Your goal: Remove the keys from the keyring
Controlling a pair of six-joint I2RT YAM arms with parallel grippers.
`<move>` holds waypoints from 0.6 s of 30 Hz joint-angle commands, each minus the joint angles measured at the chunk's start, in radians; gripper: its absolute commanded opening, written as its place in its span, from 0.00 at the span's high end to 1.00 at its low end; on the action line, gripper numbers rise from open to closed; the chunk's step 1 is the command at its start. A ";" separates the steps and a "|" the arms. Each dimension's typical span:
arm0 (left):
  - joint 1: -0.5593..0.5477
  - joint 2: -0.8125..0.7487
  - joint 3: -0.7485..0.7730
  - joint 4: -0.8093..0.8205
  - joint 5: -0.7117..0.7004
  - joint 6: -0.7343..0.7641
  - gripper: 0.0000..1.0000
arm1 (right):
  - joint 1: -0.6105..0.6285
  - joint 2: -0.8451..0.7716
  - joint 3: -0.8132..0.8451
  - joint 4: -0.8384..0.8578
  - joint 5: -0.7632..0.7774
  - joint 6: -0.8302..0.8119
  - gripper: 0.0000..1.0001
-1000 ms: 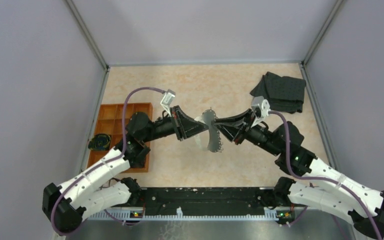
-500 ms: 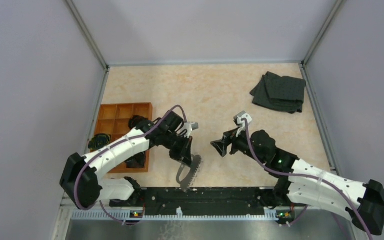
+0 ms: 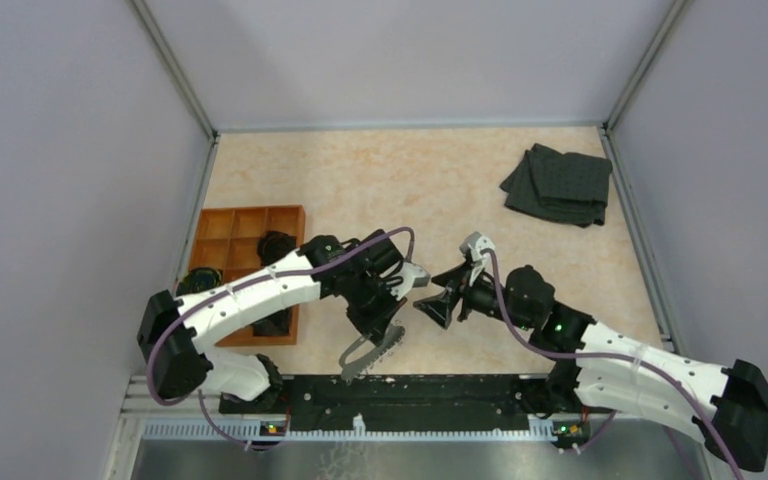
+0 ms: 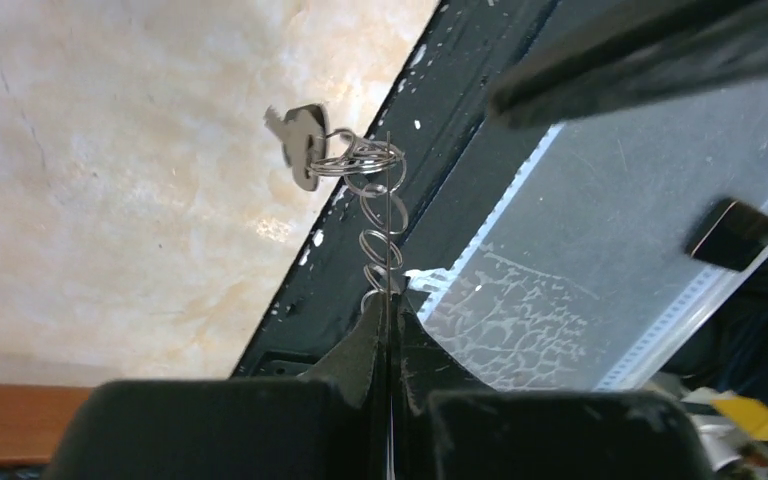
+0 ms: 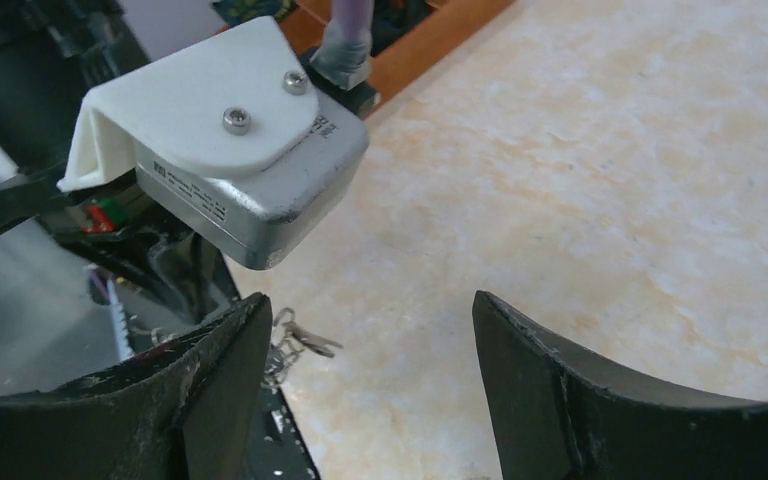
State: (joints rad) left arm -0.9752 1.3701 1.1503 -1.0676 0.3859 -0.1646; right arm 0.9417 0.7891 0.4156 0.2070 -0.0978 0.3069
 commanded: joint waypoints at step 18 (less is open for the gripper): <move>-0.190 -0.170 0.094 0.089 0.000 0.356 1.00 | 0.000 -0.059 -0.002 0.202 -0.290 0.013 0.27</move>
State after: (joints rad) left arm -1.1481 1.2060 1.2057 -1.0031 0.4004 0.1436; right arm 0.9417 0.7036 0.3721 0.3458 -0.3244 0.3187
